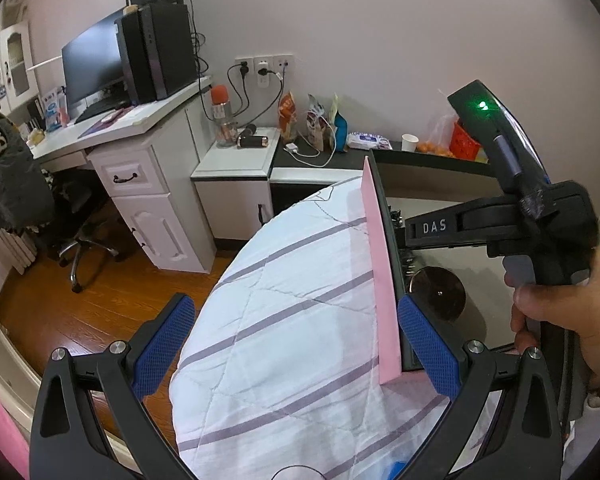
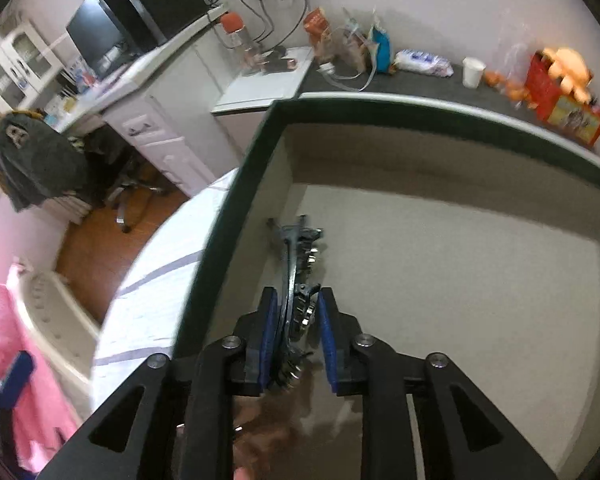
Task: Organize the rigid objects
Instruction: 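Carry the hair clip into the pink box and open the right gripper, then withdraw the right gripper and move the left gripper toward the clear bottle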
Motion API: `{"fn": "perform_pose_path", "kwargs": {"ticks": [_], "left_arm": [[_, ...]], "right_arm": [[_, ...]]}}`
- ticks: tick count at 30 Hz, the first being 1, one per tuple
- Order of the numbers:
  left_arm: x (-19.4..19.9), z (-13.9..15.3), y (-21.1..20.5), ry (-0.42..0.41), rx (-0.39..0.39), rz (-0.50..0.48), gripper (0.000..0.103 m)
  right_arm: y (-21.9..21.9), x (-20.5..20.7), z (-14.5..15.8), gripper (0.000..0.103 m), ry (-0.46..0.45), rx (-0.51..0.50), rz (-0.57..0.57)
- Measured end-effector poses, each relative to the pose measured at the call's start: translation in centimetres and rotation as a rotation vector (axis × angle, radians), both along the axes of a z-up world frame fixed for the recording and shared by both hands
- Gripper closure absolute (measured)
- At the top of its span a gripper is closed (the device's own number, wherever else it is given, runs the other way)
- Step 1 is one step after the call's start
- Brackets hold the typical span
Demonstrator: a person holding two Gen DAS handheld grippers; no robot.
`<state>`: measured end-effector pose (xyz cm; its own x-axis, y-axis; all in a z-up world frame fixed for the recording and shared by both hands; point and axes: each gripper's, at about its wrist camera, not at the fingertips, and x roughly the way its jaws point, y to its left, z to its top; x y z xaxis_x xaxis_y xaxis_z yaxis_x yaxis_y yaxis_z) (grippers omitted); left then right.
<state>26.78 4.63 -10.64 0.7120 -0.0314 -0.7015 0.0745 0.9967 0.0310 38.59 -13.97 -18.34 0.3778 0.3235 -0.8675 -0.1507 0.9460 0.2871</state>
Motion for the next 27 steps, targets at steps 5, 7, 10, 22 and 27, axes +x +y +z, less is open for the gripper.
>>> {"fn": "perform_pose_path", "kwargs": {"ticks": [5, 7, 10, 22, 27], "left_arm": [[-1.1, 0.5, -0.1, -0.01, 0.004, 0.006, 0.0], [-1.9, 1.0, -0.2, -0.018, 0.006, 0.011, 0.0], [-3.2, 1.9, -0.5, -0.039, 0.004, 0.009, 0.0], [-12.2, 4.9, -4.1, -0.097, -0.018, -0.065, 0.0], [-16.2, 5.7, -5.3, -0.117, -0.036, -0.078, 0.0]], "right_arm": [[-0.4, -1.3, 0.8, 0.072, -0.025, 0.031, -0.009], [-0.9, -2.0, 1.8, 0.072, -0.059, 0.066, -0.008], [-1.3, -3.9, 3.5, 0.065, -0.11, 0.048, -0.007], [-6.3, -18.0, 9.2, 0.018, -0.348, -0.064, -0.025], [-9.2, -23.6, 9.2, 0.018, -0.397, -0.105, -0.065]]}}
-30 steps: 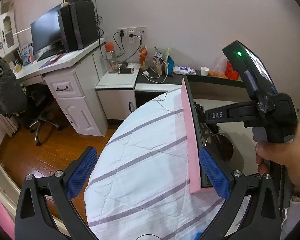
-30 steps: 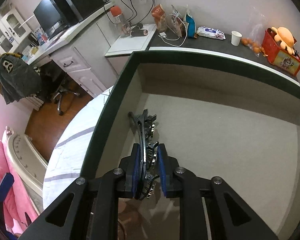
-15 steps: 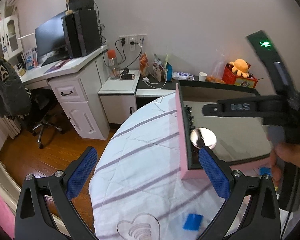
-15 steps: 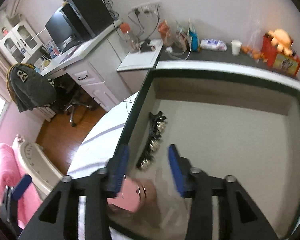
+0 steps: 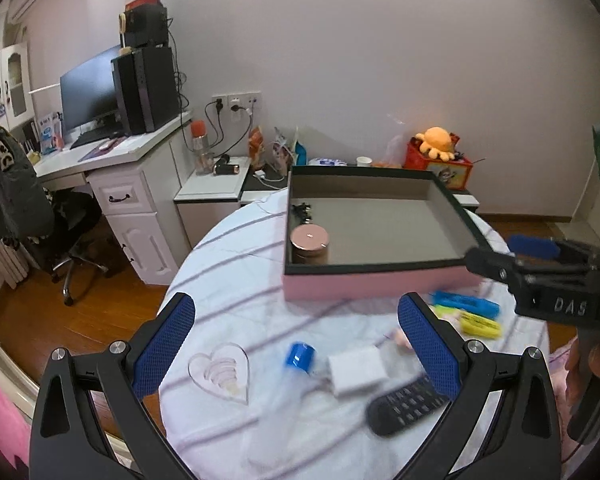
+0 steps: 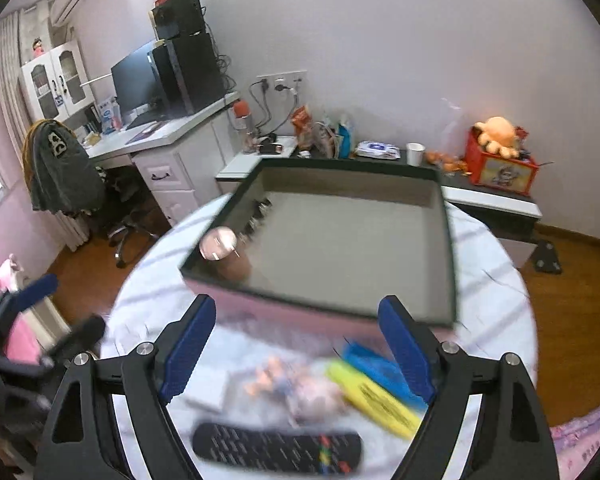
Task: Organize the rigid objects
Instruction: 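Withdraw the right gripper and move the left gripper toward the clear bottle, then close the left gripper around the clear blue-capped bottle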
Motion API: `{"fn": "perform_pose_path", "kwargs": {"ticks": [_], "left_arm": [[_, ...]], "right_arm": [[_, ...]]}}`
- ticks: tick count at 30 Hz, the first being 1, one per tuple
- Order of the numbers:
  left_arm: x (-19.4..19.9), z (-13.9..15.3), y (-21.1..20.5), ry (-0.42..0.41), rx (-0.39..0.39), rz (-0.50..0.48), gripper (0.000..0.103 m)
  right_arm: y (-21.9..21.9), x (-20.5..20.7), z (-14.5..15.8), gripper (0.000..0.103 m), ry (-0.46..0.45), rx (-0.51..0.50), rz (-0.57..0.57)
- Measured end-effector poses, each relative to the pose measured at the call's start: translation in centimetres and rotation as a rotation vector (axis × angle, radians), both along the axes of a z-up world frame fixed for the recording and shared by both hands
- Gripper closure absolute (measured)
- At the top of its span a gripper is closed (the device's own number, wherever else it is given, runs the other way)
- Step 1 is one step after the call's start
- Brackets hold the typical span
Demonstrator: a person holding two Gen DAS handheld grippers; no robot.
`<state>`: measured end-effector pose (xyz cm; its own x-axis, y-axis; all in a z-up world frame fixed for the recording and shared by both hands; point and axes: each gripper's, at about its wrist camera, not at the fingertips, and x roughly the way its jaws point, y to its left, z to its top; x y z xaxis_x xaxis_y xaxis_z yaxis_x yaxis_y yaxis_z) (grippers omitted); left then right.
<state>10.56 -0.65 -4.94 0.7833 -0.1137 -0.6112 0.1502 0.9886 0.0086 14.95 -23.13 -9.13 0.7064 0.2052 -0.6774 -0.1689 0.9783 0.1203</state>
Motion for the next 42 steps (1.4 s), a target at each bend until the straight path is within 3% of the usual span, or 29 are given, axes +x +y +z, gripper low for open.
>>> {"fn": "perform_pose_path", "kwargs": {"ticks": [7, 14, 22, 30, 42], "left_arm": [[-4.2, 0.2, -1.4, -0.017, 0.041, 0.005, 0.0], [-5.9, -1.1, -1.5, 0.019, 0.081, 0.008, 0.0], [-5.8, -2.7, -0.5, 0.058, 0.101, 0.005, 0.0], [-3.2, -6.9, 1.9, 0.171, 0.094, 0.014, 0.001], [1.2, -12.3, 2.3, 0.332, 0.075, -0.035, 0.038]], "right_arm": [[-2.5, -5.3, -0.7, 0.018, 0.004, 0.031, 0.016], [-3.8, -8.7, -1.5, 0.018, 0.002, 0.04, 0.022], [-3.7, -9.2, -2.9, 0.018, 0.022, 0.04, 0.018], [-1.9, -7.9, -4.7, 0.018, 0.064, 0.015, 0.039], [-0.6, -5.4, -6.7, 0.018, 0.13, -0.014, 0.043]]}}
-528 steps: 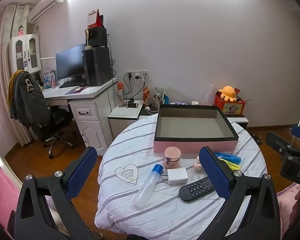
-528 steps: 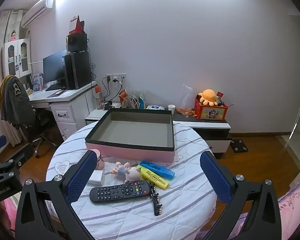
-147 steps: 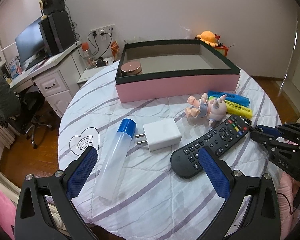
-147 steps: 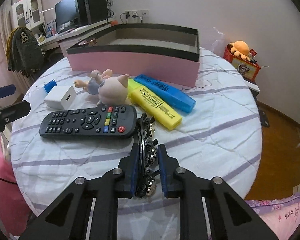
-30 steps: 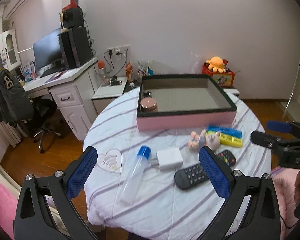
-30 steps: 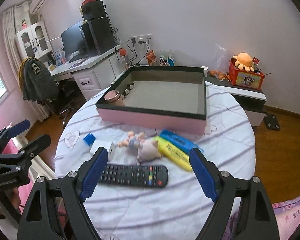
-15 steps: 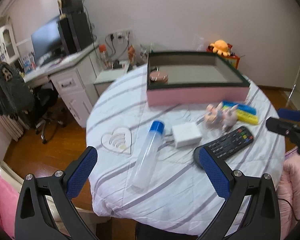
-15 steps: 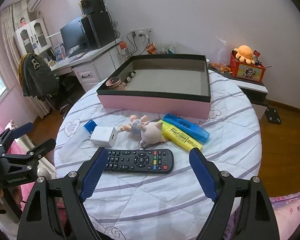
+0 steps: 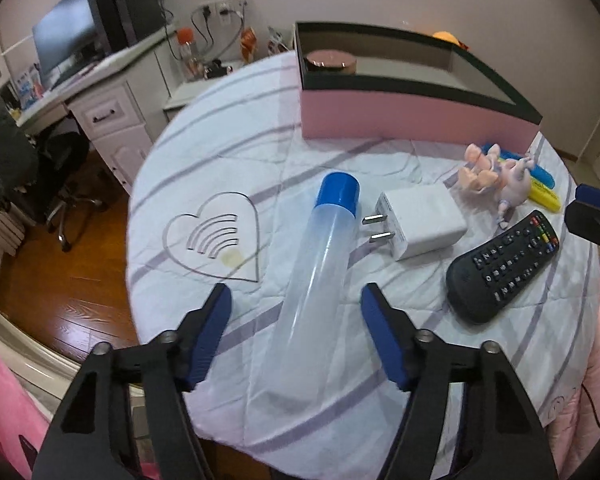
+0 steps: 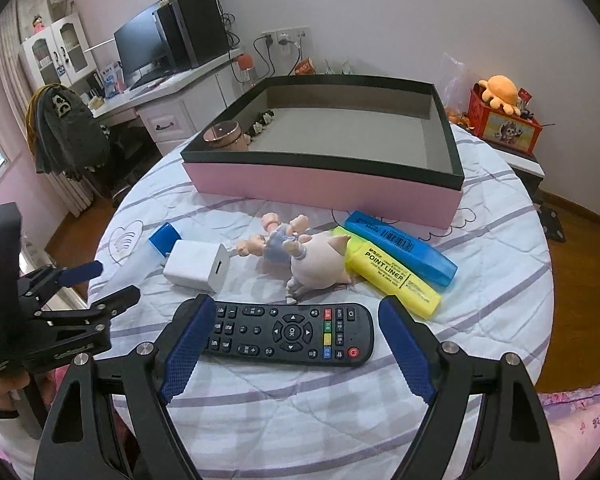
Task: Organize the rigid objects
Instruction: 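Close the left gripper around the clear blue-capped bottle, then lift the bottle with the left gripper and carry it over the pink box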
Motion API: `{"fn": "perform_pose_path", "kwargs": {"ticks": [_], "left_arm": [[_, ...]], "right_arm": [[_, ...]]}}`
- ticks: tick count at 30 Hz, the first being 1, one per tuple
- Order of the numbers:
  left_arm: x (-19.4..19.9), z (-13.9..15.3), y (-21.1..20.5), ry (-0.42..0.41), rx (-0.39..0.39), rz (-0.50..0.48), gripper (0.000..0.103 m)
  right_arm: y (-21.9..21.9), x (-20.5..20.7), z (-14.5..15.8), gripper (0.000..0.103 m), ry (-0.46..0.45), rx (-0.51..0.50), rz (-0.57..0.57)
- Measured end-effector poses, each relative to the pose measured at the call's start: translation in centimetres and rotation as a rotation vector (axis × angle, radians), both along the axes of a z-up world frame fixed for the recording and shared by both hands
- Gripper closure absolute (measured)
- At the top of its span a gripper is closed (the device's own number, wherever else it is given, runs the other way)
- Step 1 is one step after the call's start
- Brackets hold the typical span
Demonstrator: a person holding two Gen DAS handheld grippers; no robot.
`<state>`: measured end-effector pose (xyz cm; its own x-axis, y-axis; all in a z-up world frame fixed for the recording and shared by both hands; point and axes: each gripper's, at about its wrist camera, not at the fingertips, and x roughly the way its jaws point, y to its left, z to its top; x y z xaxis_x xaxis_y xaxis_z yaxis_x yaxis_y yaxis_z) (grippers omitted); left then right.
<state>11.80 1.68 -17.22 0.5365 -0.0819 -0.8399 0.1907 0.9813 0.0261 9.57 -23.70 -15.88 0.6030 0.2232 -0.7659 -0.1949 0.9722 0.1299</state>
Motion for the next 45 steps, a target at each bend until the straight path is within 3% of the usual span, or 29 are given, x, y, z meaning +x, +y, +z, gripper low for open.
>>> {"fn": "perform_pose_path", "kwargs": {"ticks": [3, 7, 11, 20, 29, 38, 45], "left_arm": [[0.7, -0.5, -0.4, 0.008, 0.004, -0.006, 0.04], [1.4, -0.5, -0.7, 0.011, -0.039, -0.031, 0.069], [1.2, -0.3, -0.2, 0.006, -0.069, -0.016, 0.077], [-0.6, 1.2, 0.0, -0.021, -0.098, 0.005, 0.077], [-1.7, 5.9, -2.1, -0.123, -0.104, -0.002, 0.077], [0.6, 11.0, -8.3, -0.207, -0.134, -0.08, 0.077], [4.7, 12.5, -13.9, -0.202, -0.153, -0.141, 0.077]], "right_arm": [[-0.3, 0.3, -0.1, 0.018, 0.005, -0.004, -0.006], [-0.8, 0.6, -0.2, 0.018, 0.012, -0.007, -0.018], [-1.2, 0.9, -0.5, 0.018, 0.021, -0.002, -0.026], [-1.5, 0.1, -0.6, 0.018, 0.027, 0.01, -0.013], [-3.1, -1.1, 1.0, 0.018, -0.02, 0.036, -0.027], [-5.8, -0.5, 4.4, 0.018, -0.106, 0.044, -0.056], [-7.9, 2.8, 5.9, 0.018, -0.147, 0.032, -0.07]]}}
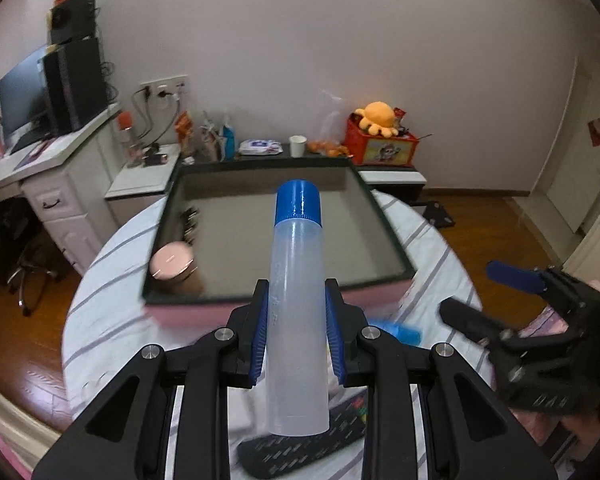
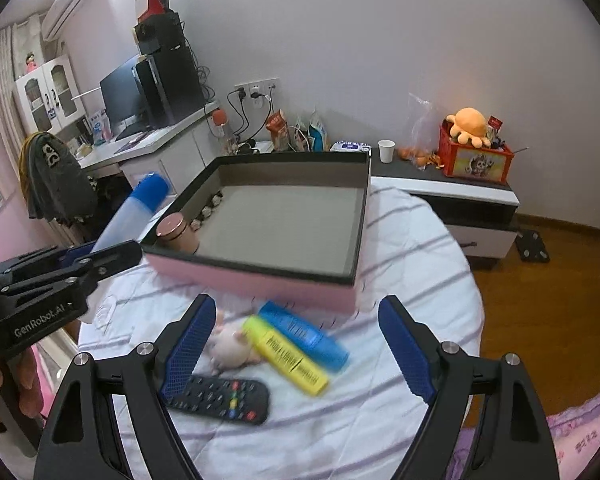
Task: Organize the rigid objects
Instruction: 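Lift the bottle with the left gripper and carry it over the pink box, then lower the bottle into the pink box and open the left gripper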
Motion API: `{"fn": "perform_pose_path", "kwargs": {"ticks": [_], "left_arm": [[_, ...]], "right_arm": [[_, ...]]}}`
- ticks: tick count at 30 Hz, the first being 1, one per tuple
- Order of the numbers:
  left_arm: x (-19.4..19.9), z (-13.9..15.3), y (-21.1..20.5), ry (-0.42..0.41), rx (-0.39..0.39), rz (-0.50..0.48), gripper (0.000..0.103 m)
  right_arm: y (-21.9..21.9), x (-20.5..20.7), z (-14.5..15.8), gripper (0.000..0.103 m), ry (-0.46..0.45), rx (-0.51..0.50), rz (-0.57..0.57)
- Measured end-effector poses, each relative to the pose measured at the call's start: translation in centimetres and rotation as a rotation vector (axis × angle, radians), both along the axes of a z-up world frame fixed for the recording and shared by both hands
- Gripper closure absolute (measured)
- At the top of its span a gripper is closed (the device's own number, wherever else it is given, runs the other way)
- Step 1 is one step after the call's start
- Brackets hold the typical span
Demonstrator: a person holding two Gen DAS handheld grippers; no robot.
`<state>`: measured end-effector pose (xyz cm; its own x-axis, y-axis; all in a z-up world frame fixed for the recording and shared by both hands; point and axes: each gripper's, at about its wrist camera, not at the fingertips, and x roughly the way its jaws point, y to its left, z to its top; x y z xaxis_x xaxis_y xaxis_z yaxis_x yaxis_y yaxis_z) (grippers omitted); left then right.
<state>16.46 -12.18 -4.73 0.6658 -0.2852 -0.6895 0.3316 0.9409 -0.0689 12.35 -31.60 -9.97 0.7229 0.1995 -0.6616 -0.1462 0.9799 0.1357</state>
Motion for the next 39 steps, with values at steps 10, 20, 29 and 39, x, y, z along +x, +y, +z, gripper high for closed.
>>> {"fn": "perform_pose_path", "kwargs": {"ticks": [10, 20, 29, 39], "left_arm": [[7.1, -2.2, -6.8, 0.083, 0.001, -0.036, 0.077], [12.5, -7.0, -10.9, 0.189, 0.006, -0.015, 0.077], [13.1, -10.0, -12.2, 0.277, -0.012, -0.005, 0.077], [12.7, -10.1, -10.8, 0.388, -0.123, 0.014, 0.065]], "right_arm": [[-4.5, 5.3, -1.3, 0.018, 0.011, -0.017, -0.056], [-7.2, 8.6, -3.3, 0.018, 0.03, -0.065, -0.094], [-7.6, 9.5, -4.8, 0.018, 0.064, -0.091, -0.078], [-7.5, 9.0, -4.5, 0.018, 0.066, -0.102, -0.084]]}}
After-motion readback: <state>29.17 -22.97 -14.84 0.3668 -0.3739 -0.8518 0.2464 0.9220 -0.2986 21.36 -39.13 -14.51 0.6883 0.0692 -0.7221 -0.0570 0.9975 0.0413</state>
